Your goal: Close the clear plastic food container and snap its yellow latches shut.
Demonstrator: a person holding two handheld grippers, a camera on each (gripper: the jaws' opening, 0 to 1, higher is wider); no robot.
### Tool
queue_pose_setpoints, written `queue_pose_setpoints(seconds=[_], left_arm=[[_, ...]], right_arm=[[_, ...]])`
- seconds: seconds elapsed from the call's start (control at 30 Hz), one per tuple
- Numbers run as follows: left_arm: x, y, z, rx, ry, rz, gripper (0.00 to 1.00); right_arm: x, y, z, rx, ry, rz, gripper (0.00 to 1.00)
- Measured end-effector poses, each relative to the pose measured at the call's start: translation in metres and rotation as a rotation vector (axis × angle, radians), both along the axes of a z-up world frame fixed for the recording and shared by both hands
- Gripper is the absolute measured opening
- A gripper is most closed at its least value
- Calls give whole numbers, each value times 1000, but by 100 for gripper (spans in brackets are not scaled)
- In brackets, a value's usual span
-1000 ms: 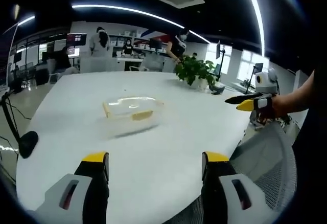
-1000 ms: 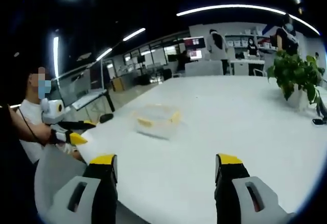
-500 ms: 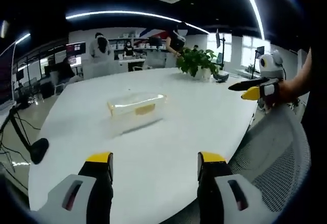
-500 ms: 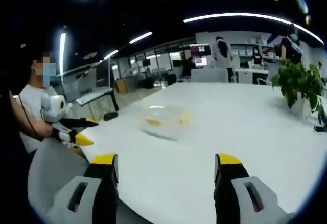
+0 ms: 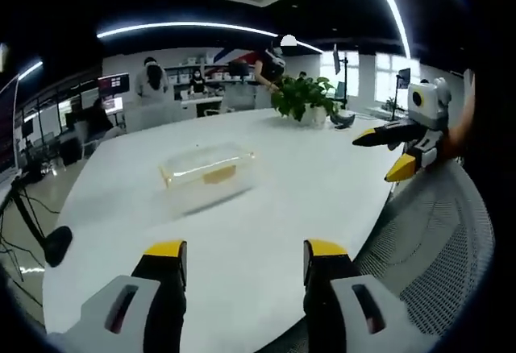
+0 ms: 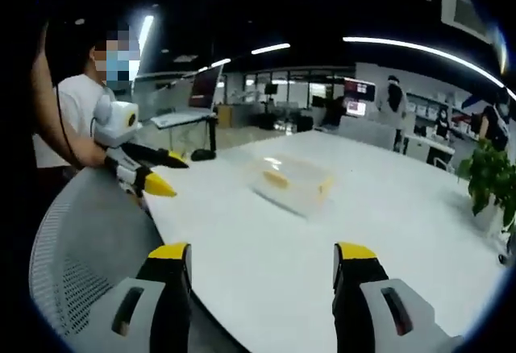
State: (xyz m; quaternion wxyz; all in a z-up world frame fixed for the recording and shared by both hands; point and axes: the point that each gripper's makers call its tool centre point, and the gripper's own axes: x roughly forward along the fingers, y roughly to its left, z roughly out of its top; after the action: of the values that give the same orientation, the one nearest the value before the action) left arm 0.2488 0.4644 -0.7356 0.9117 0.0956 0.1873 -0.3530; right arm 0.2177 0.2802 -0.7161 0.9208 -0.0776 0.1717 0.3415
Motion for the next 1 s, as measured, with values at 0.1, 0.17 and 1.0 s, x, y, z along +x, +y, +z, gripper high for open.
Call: queue_pose_setpoints(seconds=[0.1, 0.17, 1.0], left_arm=[[4, 6, -2, -16, 27, 39, 62], [4, 5, -1, 9, 14, 32, 62], [4, 6, -4, 31, 15, 22, 60]], right_arm=[[-3, 5, -1, -14, -13, 29, 73], [-3, 6, 0, -19, -16, 37, 73], [1, 3, -3, 18, 23, 14, 74]])
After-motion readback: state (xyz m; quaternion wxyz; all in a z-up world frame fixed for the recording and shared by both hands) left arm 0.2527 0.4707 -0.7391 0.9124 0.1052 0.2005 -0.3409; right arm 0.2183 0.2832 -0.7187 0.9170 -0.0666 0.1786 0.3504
